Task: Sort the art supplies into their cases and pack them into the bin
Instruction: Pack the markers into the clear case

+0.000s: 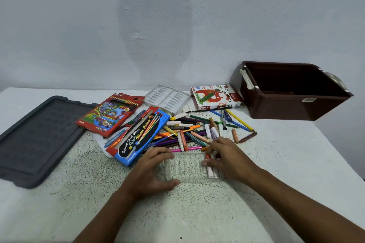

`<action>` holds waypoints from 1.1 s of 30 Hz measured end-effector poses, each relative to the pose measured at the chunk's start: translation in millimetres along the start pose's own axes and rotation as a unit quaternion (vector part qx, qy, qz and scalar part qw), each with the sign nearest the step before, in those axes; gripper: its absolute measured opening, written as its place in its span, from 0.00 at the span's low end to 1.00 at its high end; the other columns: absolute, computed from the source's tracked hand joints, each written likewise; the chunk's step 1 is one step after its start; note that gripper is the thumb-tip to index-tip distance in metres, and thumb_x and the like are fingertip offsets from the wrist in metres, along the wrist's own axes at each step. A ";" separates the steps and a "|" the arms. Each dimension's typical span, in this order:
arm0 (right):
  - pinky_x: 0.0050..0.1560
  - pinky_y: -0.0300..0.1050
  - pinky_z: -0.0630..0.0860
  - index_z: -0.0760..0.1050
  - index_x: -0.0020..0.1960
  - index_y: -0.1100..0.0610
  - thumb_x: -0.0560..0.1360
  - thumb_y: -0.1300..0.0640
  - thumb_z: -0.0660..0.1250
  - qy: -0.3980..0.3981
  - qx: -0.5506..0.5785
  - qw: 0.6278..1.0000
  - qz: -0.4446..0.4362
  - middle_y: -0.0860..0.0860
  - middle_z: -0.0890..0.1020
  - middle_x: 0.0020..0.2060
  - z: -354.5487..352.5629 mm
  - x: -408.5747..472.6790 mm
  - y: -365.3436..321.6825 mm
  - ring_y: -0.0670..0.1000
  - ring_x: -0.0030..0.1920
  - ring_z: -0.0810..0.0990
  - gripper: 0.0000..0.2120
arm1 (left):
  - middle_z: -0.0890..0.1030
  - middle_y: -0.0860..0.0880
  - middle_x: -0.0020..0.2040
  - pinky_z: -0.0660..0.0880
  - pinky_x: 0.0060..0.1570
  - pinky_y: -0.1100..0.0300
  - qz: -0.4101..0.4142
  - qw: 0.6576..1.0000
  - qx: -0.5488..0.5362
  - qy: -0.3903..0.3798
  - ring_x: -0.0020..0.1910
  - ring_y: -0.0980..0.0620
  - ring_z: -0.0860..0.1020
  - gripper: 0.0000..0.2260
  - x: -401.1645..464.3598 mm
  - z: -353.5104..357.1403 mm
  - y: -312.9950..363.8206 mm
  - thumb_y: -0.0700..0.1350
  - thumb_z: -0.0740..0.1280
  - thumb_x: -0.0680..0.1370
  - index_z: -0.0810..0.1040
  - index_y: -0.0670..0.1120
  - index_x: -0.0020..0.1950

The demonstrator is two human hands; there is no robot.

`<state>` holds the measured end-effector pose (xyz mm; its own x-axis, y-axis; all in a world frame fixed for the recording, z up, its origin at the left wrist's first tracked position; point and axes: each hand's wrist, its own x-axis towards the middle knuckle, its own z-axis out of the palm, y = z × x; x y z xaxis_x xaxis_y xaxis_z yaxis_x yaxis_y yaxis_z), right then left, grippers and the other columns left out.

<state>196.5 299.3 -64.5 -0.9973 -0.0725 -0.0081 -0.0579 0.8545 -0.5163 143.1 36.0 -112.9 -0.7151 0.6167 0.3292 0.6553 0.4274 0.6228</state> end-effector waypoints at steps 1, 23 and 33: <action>0.47 0.40 0.70 0.78 0.50 0.51 0.72 0.45 0.71 0.007 0.004 1.000 0.001 0.43 0.72 0.47 -1.5 2.1 0.5 0.44 0.49 0.69 0.12 | 0.74 0.59 0.62 0.73 0.62 0.56 -0.002 1.000 -0.001 0.000 0.64 0.59 0.71 0.29 -0.2 0.0 -0.1 0.63 0.76 0.66 0.77 0.52 0.62; 0.44 0.49 0.76 0.71 0.57 0.58 0.77 0.59 0.63 0.067 -0.142 0.978 0.135 0.57 0.81 0.49 -7.0 86.7 -4.2 0.58 0.50 0.79 0.09 | 0.75 0.59 0.62 0.73 0.62 0.57 -0.018 1.000 -0.011 0.005 0.64 0.61 0.72 0.31 -0.5 -2.1 2.4 0.64 0.76 0.65 0.77 0.52 0.63; 0.40 0.47 0.77 0.77 0.53 0.61 0.74 0.54 0.71 0.085 -0.042 0.980 0.172 0.55 0.82 0.45 -19.5 83.5 -10.2 0.53 0.41 0.78 0.12 | 0.74 0.60 0.63 0.73 0.62 0.54 -0.034 0.999 -0.015 0.004 0.64 0.60 0.71 0.31 -0.5 -1.3 2.3 0.65 0.75 0.65 0.77 0.54 0.64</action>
<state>112.9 294.5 -43.2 -0.9509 0.3088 -0.0220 0.2872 0.8534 -0.4350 144.7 35.8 -110.7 -0.7593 0.5822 0.2908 0.5982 0.4484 0.6642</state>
